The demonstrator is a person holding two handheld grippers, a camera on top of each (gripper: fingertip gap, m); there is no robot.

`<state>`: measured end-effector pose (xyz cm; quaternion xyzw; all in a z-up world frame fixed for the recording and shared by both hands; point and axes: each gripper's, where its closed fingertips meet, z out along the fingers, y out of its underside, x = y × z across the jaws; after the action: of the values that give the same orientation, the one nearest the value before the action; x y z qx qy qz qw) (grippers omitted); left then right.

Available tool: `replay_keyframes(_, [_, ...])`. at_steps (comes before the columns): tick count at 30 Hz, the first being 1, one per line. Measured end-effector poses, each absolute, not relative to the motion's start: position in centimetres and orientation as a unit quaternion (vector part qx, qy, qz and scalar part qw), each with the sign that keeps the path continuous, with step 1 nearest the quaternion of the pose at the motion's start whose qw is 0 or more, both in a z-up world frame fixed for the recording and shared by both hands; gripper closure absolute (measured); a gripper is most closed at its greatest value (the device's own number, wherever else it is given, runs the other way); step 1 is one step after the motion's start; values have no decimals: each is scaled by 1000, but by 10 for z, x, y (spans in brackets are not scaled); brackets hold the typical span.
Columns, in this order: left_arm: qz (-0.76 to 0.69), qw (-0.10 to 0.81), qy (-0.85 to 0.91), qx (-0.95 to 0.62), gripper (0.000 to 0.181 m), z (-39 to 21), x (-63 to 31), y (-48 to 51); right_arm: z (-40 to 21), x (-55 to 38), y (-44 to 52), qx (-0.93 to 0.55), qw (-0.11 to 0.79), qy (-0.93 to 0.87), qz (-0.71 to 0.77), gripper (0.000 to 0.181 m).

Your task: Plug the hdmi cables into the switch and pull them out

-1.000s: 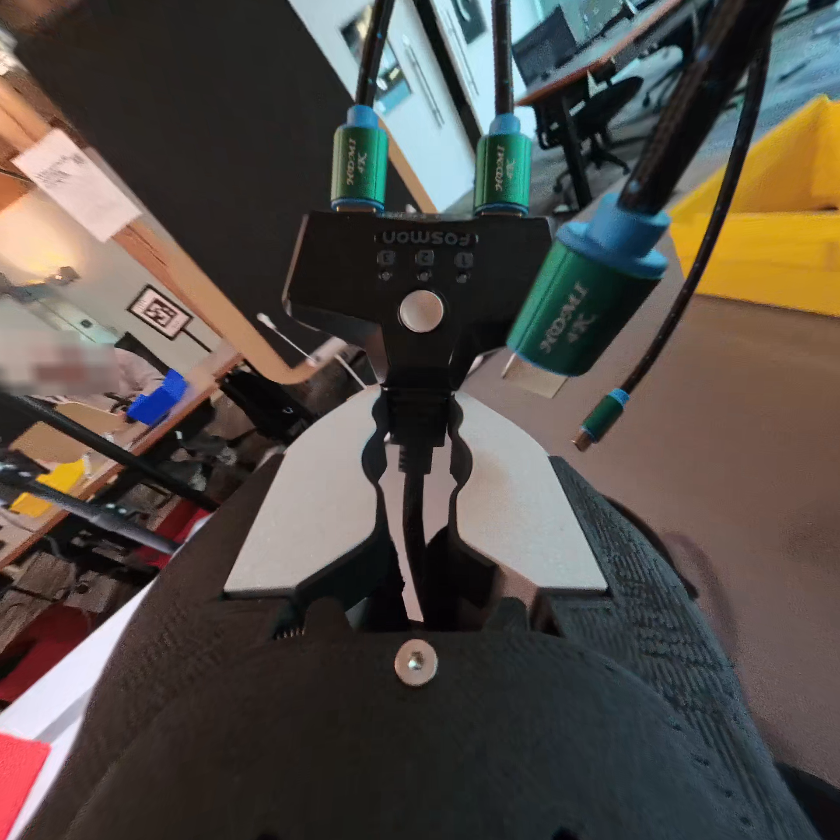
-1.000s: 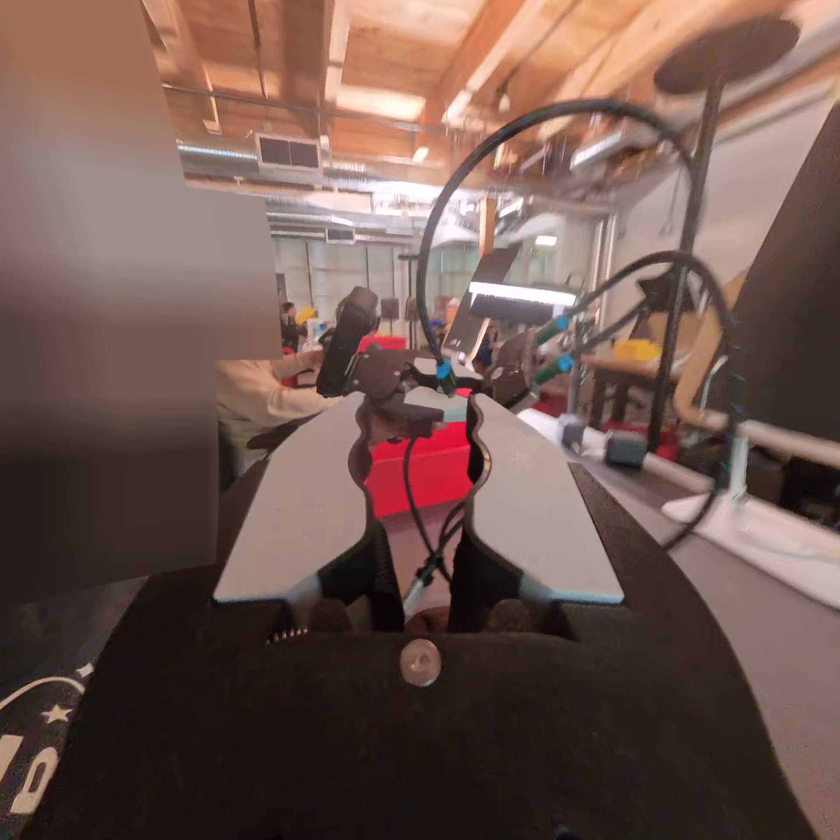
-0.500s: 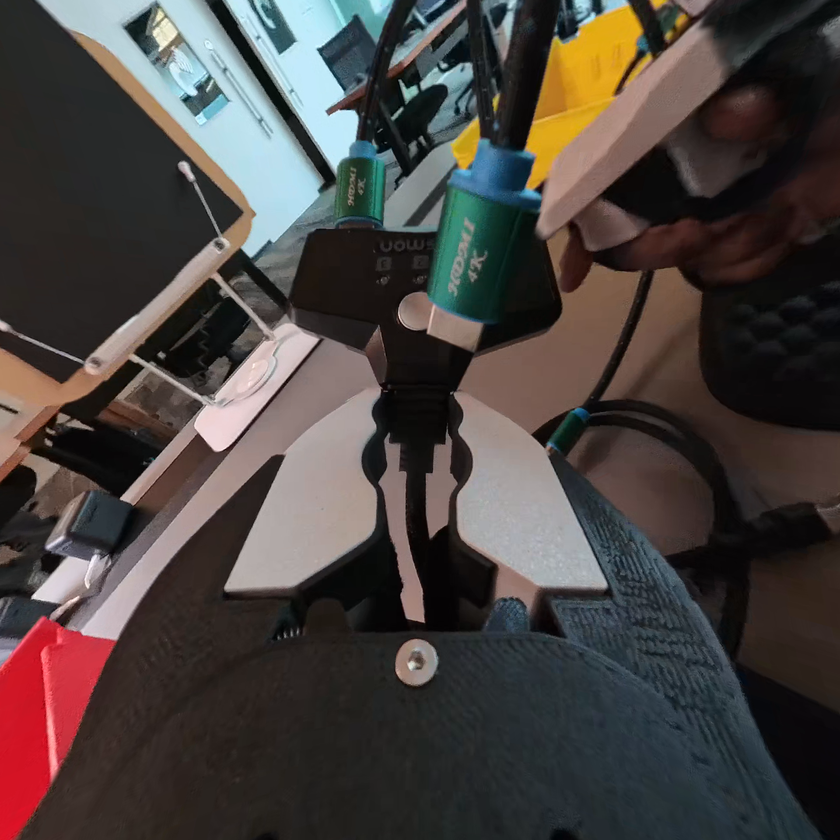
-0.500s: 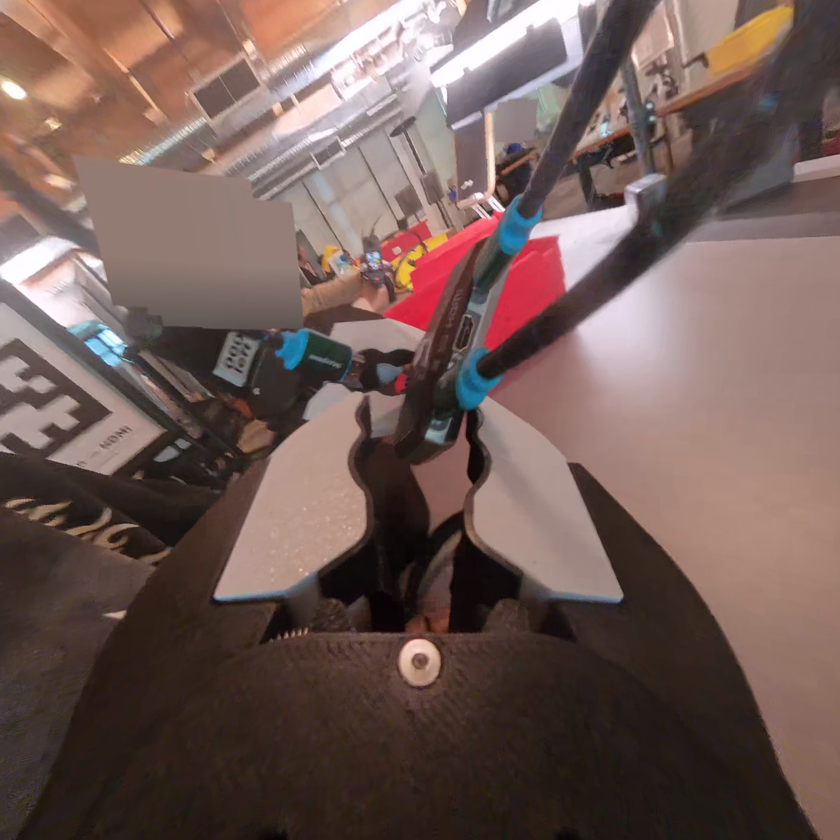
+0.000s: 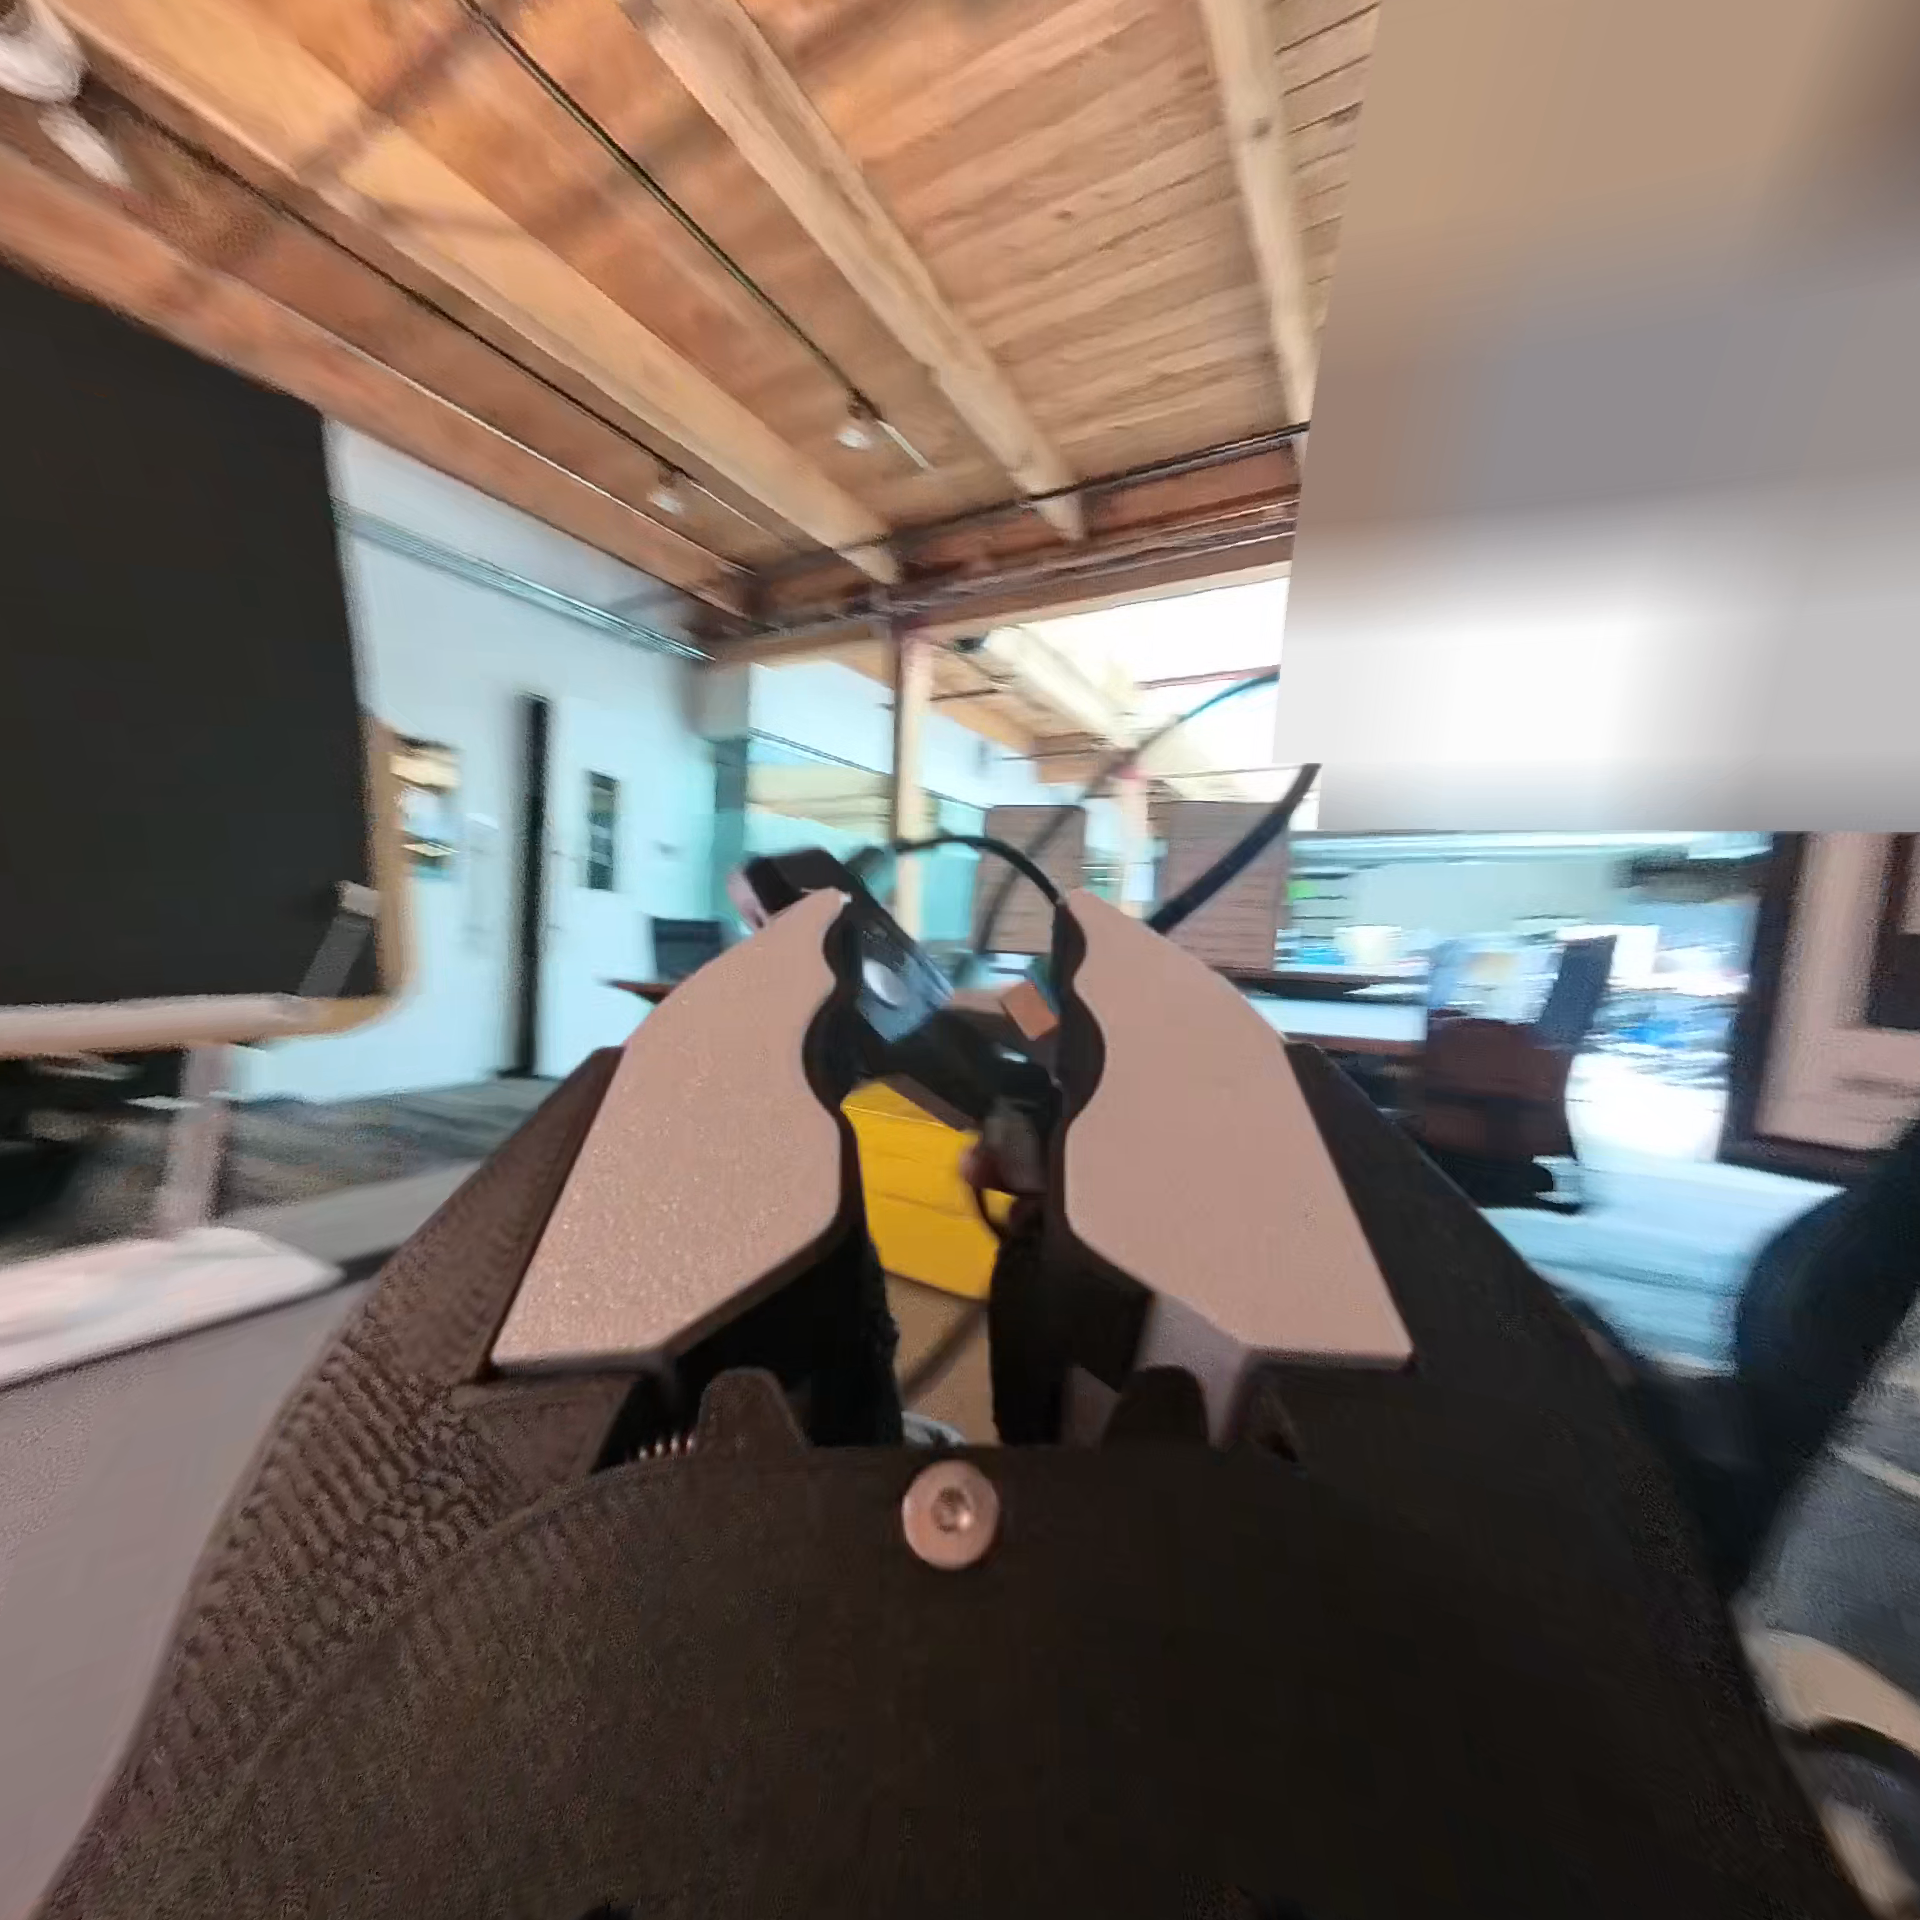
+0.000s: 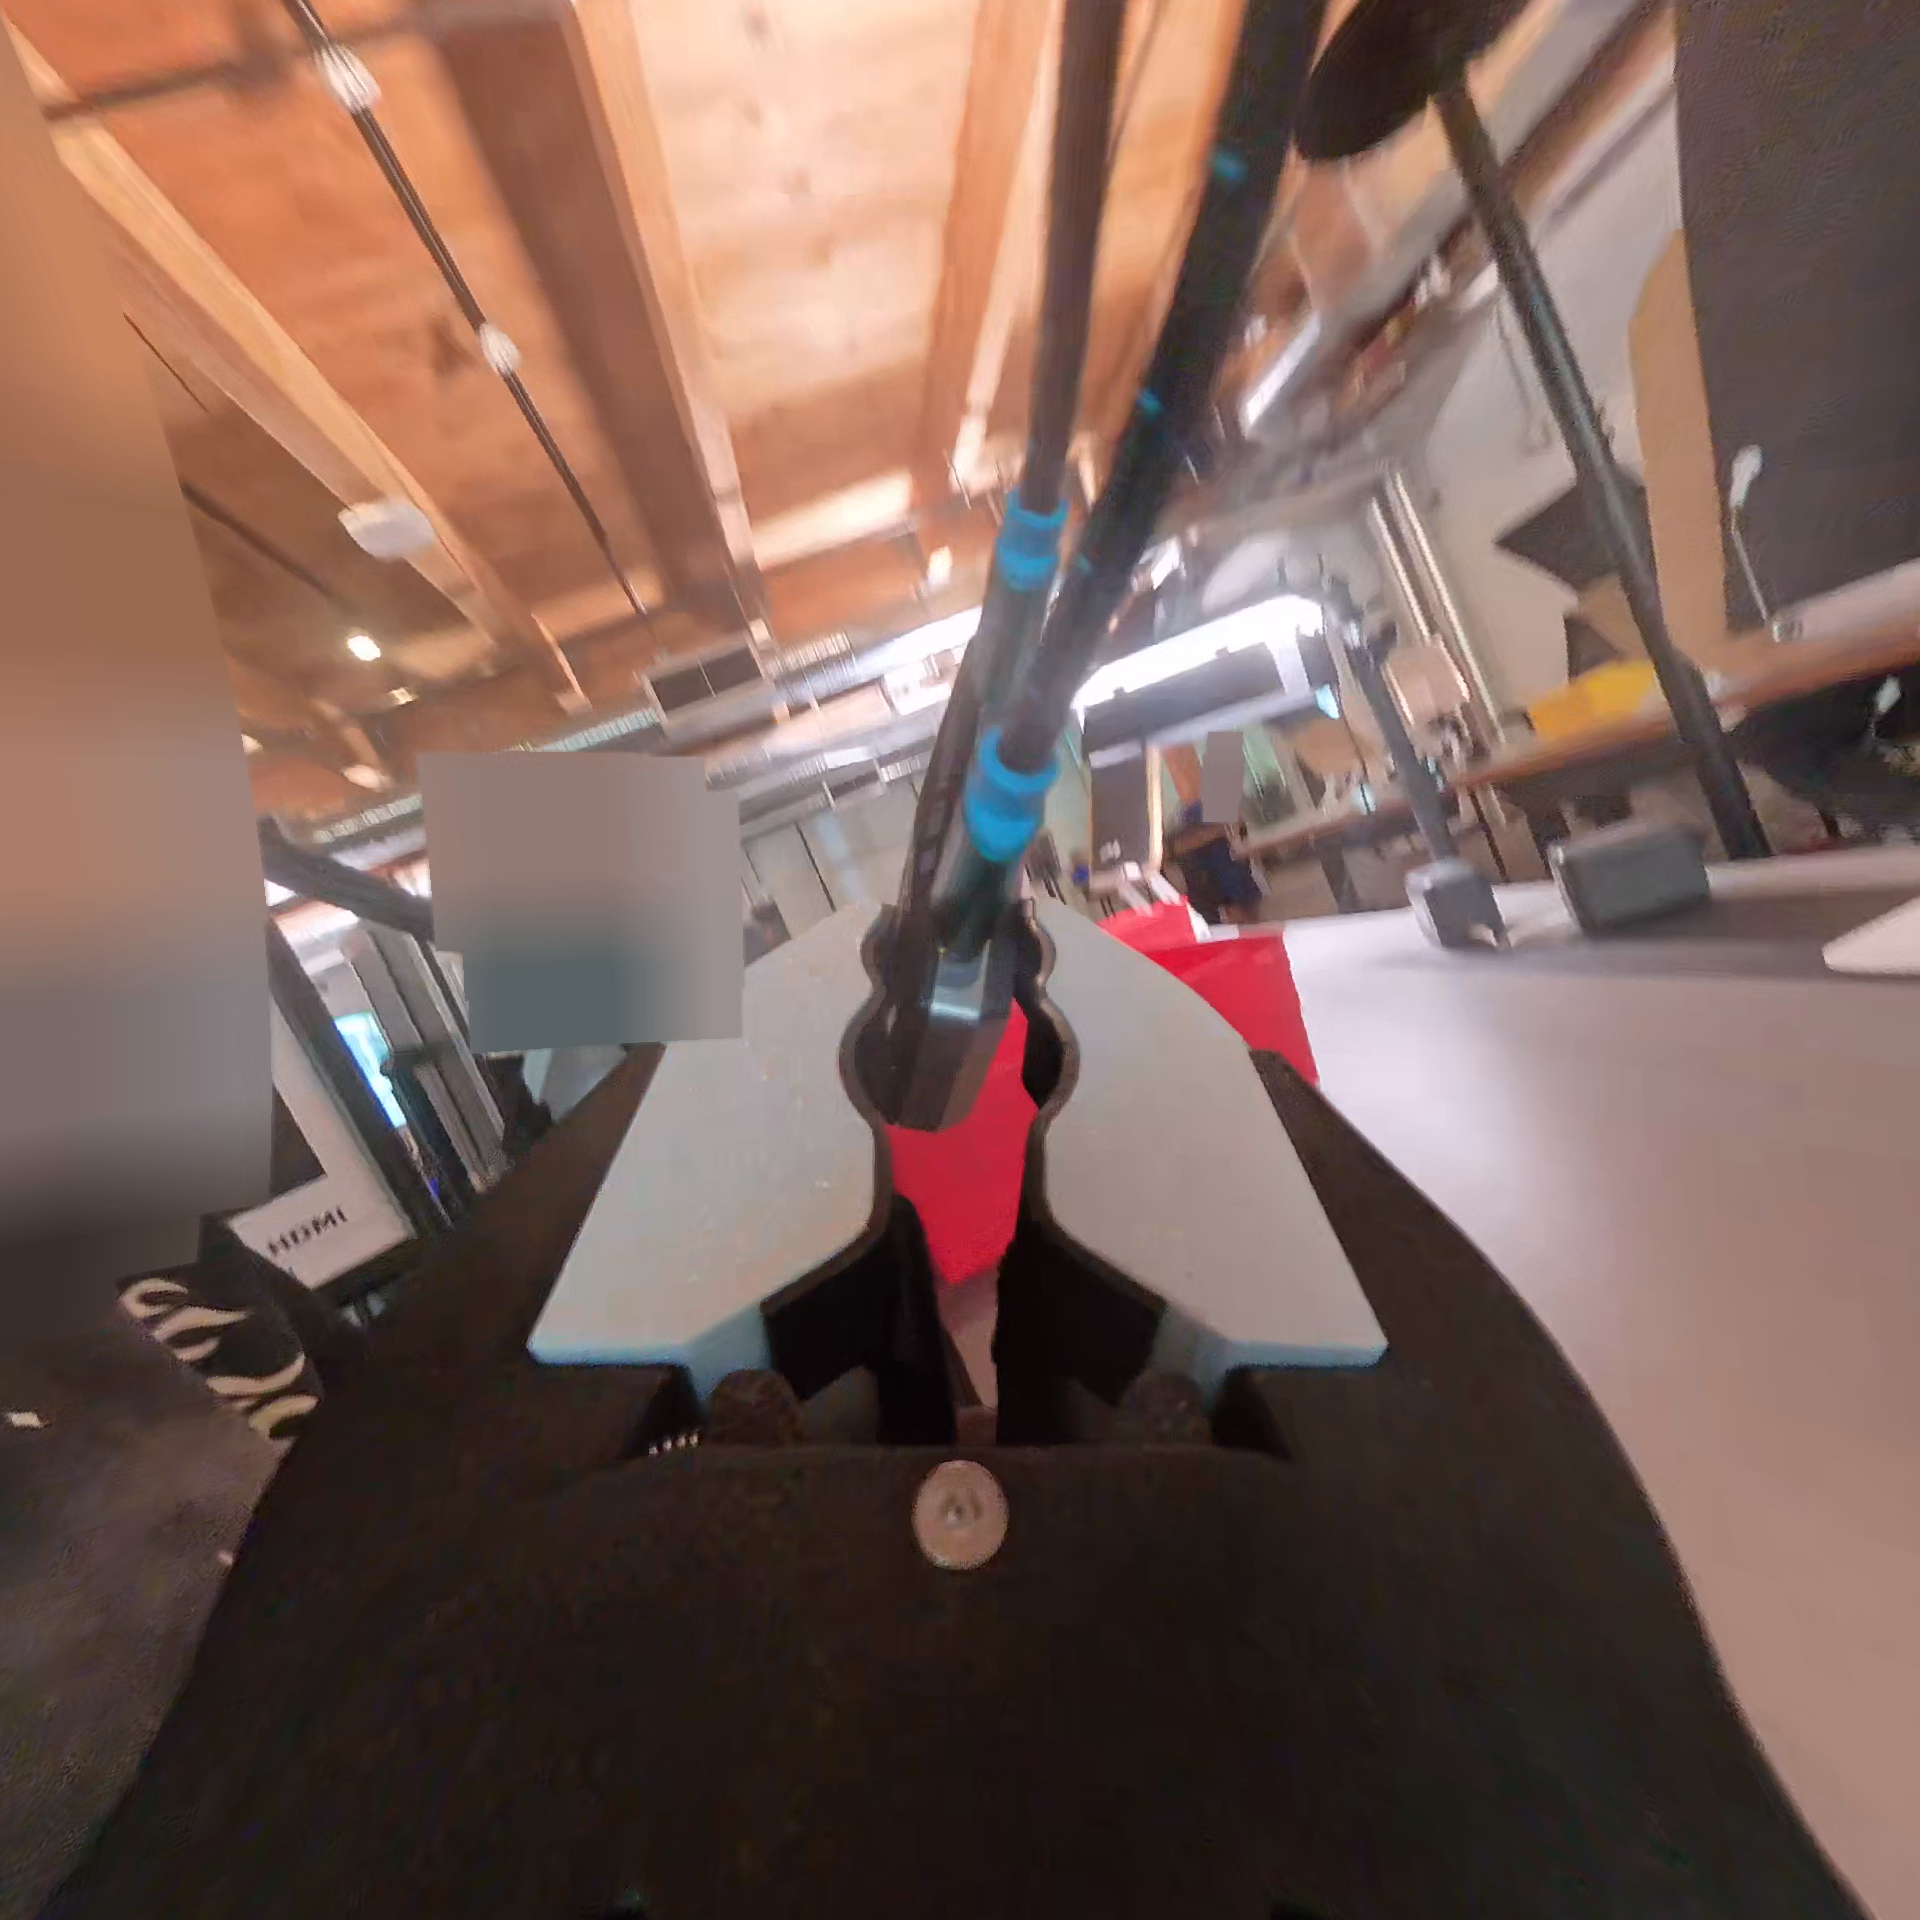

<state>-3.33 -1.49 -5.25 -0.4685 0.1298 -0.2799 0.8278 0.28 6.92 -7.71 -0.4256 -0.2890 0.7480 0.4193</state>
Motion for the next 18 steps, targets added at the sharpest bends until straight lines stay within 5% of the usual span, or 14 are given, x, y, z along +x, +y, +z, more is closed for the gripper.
replay_keyframes(1, [-315,813,128,-472,150,-54,-25,-15,-72,8,70,-410,433,-276,754,160])
replay_keyframes(7, [-328,771,137,-528,154,-69,13,-4,-68,13,72,-403,508,-275,710,161])
replay_keyframes(10, [-332,725,106,-594,124,-110,20,24,-63,16,63,-378,490,-259,741,162])
replay_keyframes(18, [-595,675,-9,-436,100,-97,4,20,-80,-5,41,-403,426,-274,762,161])
